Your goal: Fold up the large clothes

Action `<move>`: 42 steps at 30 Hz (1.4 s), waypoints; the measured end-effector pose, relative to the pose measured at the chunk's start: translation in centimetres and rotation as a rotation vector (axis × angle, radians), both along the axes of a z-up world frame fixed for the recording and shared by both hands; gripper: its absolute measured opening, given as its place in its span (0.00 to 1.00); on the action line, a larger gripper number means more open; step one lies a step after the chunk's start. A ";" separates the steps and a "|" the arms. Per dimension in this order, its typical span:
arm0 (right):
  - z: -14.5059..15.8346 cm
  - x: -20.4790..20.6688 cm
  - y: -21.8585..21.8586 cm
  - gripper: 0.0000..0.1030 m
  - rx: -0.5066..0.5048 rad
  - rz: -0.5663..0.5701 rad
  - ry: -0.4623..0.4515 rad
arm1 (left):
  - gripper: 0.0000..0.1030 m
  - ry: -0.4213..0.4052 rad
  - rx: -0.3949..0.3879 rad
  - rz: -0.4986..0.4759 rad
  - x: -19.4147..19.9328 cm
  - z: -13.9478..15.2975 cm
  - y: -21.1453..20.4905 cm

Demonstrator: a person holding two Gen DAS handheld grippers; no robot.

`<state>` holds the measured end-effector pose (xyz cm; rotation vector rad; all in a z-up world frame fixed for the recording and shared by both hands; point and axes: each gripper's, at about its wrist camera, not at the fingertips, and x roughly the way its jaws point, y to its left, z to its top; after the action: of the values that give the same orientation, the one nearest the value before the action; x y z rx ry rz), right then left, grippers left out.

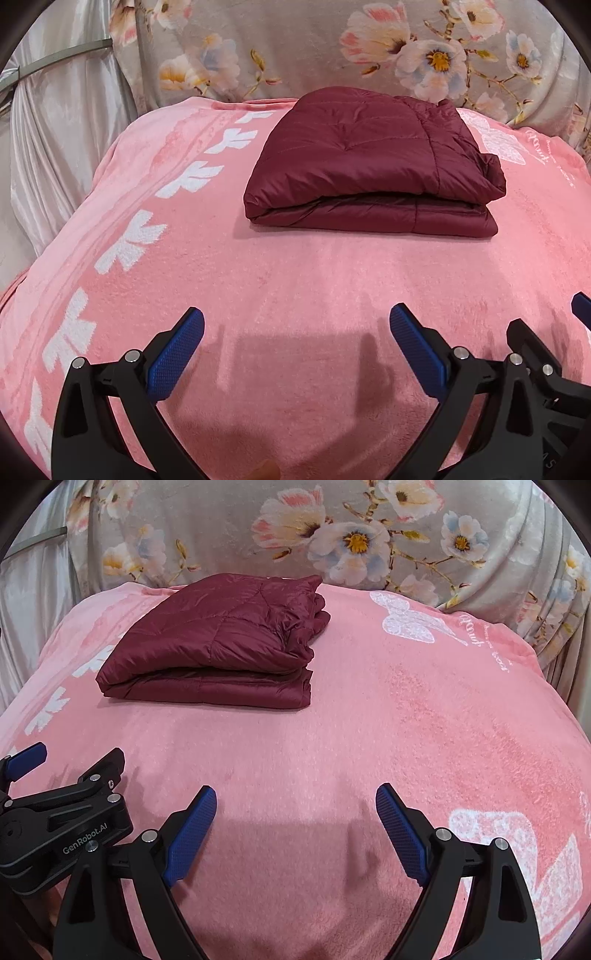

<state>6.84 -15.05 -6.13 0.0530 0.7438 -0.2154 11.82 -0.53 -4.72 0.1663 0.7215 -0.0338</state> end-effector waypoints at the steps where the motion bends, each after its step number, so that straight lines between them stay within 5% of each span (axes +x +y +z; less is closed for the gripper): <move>1: 0.0 0.0 0.1 0.83 -0.002 0.000 -0.002 | 0.95 -0.002 0.001 0.001 0.0 0.0 0.0; 42: 0.6 0.0 -0.3 0.83 -0.005 -0.013 -0.012 | 0.94 -0.023 0.020 0.007 -0.4 0.4 -0.7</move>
<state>6.85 -15.37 -5.56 0.0540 0.7312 -0.2292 11.43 -1.22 -4.31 0.1832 0.6996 -0.0176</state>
